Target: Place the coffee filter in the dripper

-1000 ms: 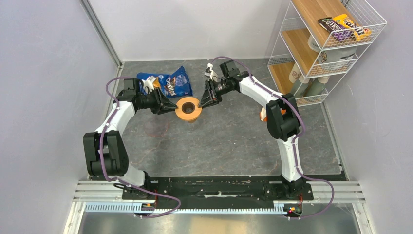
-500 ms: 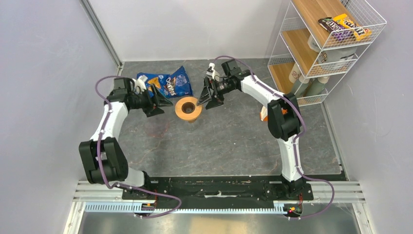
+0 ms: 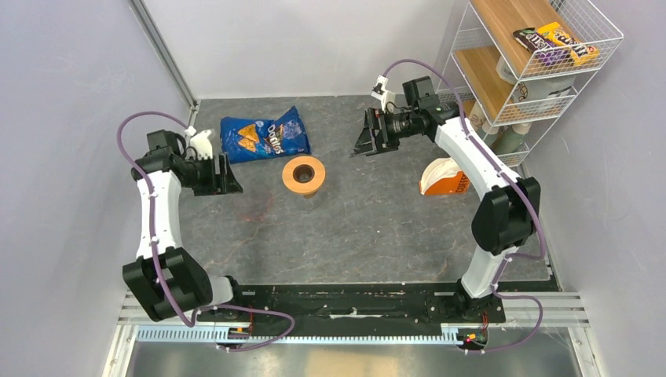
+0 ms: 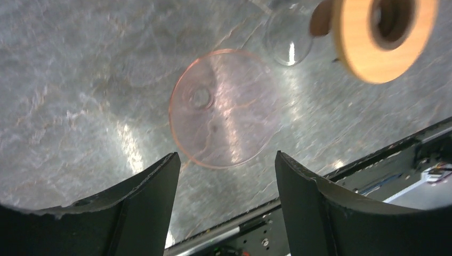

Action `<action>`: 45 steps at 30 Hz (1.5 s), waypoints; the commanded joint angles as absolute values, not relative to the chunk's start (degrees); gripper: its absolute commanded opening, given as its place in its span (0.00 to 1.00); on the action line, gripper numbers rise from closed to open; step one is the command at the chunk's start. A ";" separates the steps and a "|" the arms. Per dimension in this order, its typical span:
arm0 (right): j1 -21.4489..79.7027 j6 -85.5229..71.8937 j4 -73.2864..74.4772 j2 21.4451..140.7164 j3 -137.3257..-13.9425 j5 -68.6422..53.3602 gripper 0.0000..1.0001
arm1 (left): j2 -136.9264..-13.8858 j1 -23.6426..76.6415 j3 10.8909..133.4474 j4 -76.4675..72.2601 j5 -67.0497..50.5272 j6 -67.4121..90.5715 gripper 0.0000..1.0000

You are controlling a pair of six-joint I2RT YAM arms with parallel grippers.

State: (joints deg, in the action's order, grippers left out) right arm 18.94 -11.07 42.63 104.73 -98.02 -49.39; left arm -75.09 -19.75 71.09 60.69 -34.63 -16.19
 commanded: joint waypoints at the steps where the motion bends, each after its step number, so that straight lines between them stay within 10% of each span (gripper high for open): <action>1: 19.69 -7.94 43.30 99.89 -94.48 -45.62 0.97 | -74.47 -19.70 66.83 58.57 -28.09 -21.29 0.72; 19: 19.69 -7.06 44.70 99.12 -94.11 -45.79 0.97 | -81.09 -17.18 56.94 43.87 -23.81 -14.52 0.48; 31: 19.70 -7.06 46.56 101.79 -97.51 -48.15 0.97 | -83.16 -17.14 60.54 45.73 -26.69 -8.92 0.02; 45: 19.98 -8.07 45.57 98.70 -104.70 -45.23 0.97 | -81.72 -16.57 95.75 78.28 -32.19 -1.99 0.02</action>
